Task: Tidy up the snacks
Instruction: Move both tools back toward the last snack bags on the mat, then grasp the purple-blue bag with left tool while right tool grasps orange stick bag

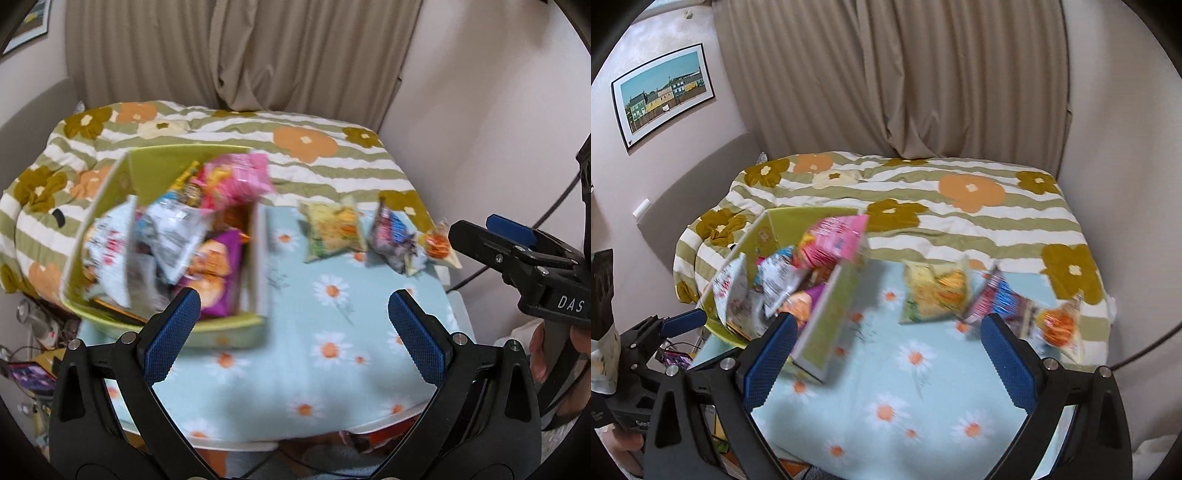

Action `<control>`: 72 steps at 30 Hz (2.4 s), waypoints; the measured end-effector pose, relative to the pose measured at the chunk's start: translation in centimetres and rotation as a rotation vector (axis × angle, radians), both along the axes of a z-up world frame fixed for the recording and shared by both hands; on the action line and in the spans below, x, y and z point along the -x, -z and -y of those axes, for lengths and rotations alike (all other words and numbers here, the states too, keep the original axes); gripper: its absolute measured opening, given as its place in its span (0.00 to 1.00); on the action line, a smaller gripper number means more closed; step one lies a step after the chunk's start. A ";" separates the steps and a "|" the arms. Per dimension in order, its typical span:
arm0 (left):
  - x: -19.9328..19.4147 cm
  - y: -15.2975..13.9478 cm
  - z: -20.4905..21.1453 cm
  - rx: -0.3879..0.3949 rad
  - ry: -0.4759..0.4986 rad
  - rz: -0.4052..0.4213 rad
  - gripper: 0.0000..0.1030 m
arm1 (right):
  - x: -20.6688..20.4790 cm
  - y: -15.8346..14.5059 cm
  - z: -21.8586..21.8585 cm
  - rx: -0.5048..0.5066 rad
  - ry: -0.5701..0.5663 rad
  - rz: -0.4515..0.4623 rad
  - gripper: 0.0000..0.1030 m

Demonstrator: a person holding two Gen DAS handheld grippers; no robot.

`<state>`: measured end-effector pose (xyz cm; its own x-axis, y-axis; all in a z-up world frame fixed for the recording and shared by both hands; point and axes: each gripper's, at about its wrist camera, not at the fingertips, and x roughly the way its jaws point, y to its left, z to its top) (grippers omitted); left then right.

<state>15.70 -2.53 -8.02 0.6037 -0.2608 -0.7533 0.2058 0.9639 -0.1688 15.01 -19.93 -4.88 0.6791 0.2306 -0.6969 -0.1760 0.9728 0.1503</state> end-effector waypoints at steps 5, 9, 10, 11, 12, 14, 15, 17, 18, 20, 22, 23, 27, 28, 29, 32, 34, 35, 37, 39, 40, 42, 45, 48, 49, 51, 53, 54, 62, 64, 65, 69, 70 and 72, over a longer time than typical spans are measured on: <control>1.7 0.3 5.7 -0.008 0.016 0.006 0.98 | 2.2 0.2 5.0 0.015 0.028 0.005 0.96; 2.4 0.0 9.4 -0.014 0.037 0.024 0.98 | 3.3 0.3 8.9 0.012 0.053 0.002 0.96; 2.4 -0.1 10.4 -0.012 0.047 0.025 0.98 | 3.4 0.3 9.5 0.010 0.059 0.001 0.96; 2.3 -0.3 11.1 -0.013 0.055 0.027 0.98 | 3.5 0.3 10.4 0.008 0.070 -0.001 0.96; 2.2 -0.4 12.0 -0.014 0.064 0.031 0.98 | 3.6 0.3 11.3 0.002 0.080 -0.005 0.96; 1.9 -0.6 13.1 -0.017 0.083 0.036 0.98 | 3.6 0.2 12.7 -0.010 0.101 -0.005 0.96; 1.3 -0.7 13.9 -0.022 0.093 0.039 0.98 | 3.5 0.2 13.4 -0.016 0.114 -0.006 0.96; 0.2 -0.4 15.0 -0.027 0.111 0.038 0.98 | 3.0 0.3 14.7 -0.027 0.138 -0.011 0.96; -0.3 -0.3 15.4 -0.026 0.119 0.034 0.98 | 2.6 0.4 15.4 -0.035 0.153 -0.018 0.96; -2.3 0.4 16.5 -0.021 0.141 0.024 0.98 | 1.8 0.9 16.7 -0.051 0.186 -0.029 0.96; -4.6 1.5 17.6 -0.023 0.167 0.013 0.98 | 1.0 1.6 17.9 -0.070 0.213 -0.041 0.96; -5.5 1.9 18.1 -0.025 0.178 0.008 0.98 | 0.2 2.2 18.7 -0.089 0.234 -0.054 0.96; -10.2 4.7 19.8 -0.026 0.217 -0.030 0.98 | -2.6 4.8 21.1 -0.170 0.286 -0.118 0.96; -11.6 5.6 20.3 -0.020 0.229 -0.047 0.98 | -3.2 5.4 21.4 -0.184 0.294 -0.133 0.96; -12.6 6.3 20.6 -0.017 0.237 -0.059 0.98 | -4.2 6.5 21.9 -0.204 0.305 -0.156 0.96; -15.6 9.2 21.7 -0.015 0.260 -0.107 0.98 | -6.2 8.8 22.6 -0.239 0.321 -0.199 0.96; -17.4 11.3 22.5 -0.006 0.274 -0.151 0.98 | -7.5 10.4 22.9 -0.251 0.326 -0.228 0.96; -18.0 12.1 22.7 -0.002 0.278 -0.170 0.98 | -8.2 11.3 23.0 -0.261 0.329 -0.247 0.96; -19.3 13.9 23.2 0.004 0.286 -0.211 0.98 | -9.3 12.9 23.3 -0.288 0.336 -0.281 0.96; -20.1 15.1 23.5 0.007 0.292 -0.235 0.98 | -10.1 14.4 23.5 -0.308 0.346 -0.310 0.96; -20.5 15.8 23.7 0.008 0.297 -0.247 0.98 | -10.4 14.7 23.6 -0.313 0.348 -0.318 0.96; -21.0 16.6 23.9 0.010 0.304 -0.261 0.98 | -11.0 15.7 23.7 -0.324 0.351 -0.339 0.96; -21.7 17.6 24.4 0.015 0.312 -0.278 0.98 | -11.8 17.0 23.8 -0.328 0.347 -0.369 0.96; -22.0 18.4 24.6 0.005 0.325 -0.295 0.78 | -12.3 17.9 23.9 -0.336 0.346 -0.389 0.96; -22.1 18.7 24.8 0.003 0.334 -0.304 0.74 | -12.5 18.2 23.9 -0.339 0.343 -0.397 0.96; -21.9 18.6 24.8 0.003 0.340 -0.295 0.73 | -12.8 18.6 23.9 -0.336 0.339 -0.408 0.96; -21.8 18.6 24.8 -0.003 0.342 -0.292 0.67 | -13.0 19.1 23.9 -0.337 0.337 -0.421 0.95; -21.7 18.5 24.8 -0.008 0.341 -0.290 0.67 | -13.1 19.3 23.8 -0.340 0.336 -0.428 0.93; -21.2 18.0 25.0 -0.037 0.325 -0.272 0.64 | -13.7 19.9 23.4 -0.337 0.319 -0.444 0.83; -21.1 17.9 24.9 -0.046 0.322 -0.269 0.64 | -13.8 19.9 23.3 -0.334 0.313 -0.447 0.82; -21.0 17.9 24.9 -0.048 0.321 -0.265 0.63 | -13.8 20.1 23.3 -0.338 0.310 -0.451 0.75; -20.5 17.4 24.4 -0.056 0.306 -0.252 0.63 | -13.8 20.0 23.0 -0.333 0.305 -0.455 0.67; -20.2 17.2 24.1 -0.054 0.301 -0.247 0.63 | -13.7 19.9 23.0 -0.334 0.303 -0.453 0.62; -19.9 16.8 23.9 -0.052 0.294 -0.238 0.63 | -13.6 19.7 22.9 -0.327 0.297 -0.451 0.57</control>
<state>35.60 -26.39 -24.81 0.3154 -0.3548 -0.8801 0.4355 0.8782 -0.1979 28.58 -42.79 -24.53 0.4024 0.3268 -0.8552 0.2445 0.8618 0.4444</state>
